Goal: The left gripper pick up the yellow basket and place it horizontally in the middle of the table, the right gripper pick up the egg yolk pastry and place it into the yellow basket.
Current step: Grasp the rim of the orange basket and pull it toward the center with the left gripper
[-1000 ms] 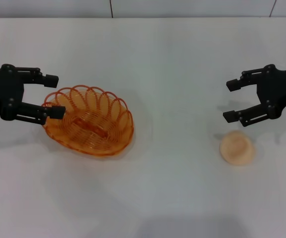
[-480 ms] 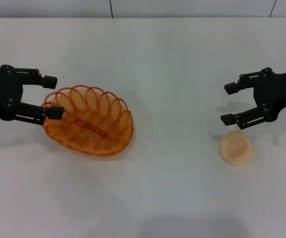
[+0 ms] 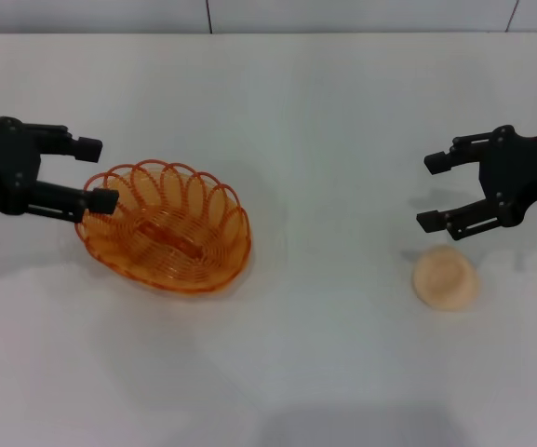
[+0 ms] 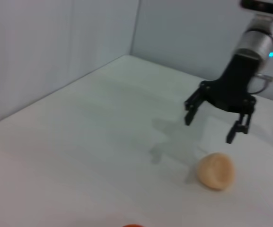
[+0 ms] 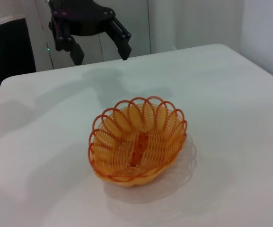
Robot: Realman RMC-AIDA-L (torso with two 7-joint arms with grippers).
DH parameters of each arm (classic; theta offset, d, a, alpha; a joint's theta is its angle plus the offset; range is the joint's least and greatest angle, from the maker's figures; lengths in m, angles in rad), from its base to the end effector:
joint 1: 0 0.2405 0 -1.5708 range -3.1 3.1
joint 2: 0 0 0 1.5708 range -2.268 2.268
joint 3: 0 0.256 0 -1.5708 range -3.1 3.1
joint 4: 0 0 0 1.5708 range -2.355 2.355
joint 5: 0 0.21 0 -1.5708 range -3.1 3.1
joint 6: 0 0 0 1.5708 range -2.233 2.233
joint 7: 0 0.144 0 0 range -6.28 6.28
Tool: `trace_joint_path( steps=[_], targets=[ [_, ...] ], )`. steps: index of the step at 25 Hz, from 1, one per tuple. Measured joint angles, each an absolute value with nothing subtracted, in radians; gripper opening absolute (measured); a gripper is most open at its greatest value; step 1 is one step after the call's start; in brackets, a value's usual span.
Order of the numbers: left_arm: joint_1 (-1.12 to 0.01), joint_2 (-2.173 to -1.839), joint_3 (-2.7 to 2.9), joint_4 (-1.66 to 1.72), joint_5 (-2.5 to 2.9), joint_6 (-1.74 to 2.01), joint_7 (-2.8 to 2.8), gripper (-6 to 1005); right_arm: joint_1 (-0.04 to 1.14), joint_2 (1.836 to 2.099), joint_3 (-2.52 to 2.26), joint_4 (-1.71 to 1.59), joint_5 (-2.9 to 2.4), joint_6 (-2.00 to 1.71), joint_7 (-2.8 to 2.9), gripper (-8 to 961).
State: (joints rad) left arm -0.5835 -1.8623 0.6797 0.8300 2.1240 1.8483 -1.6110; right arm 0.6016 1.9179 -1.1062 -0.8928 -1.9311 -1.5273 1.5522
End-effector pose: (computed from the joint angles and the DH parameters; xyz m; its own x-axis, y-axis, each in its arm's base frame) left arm -0.2590 0.3386 0.1046 0.8823 0.3662 0.2956 0.4066 -0.9094 -0.0871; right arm 0.2144 0.3685 0.0382 0.9696 -0.1469 -0.1959 -0.1795 -0.9705 -0.1607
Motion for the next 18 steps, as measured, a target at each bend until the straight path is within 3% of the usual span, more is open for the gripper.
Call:
trace_joint_path(
  steps=[5,15,18],
  targets=[
    [-0.579,-1.873,0.676,0.945,2.153,1.846,-1.845,820,0.596,1.919,-1.102,-0.893,-1.931,-1.521,1.539,829],
    [-0.648,-1.858,0.701,1.051,2.407,1.737,-2.258,808,0.593,1.93,-1.101,-0.894,-1.93,-1.493,1.513,830],
    [-0.678,-1.869,0.73,1.044,2.514,1.713,-2.278,804,0.597,1.932,-1.101,-0.894,-1.931,-1.491,1.512,830]
  ],
)
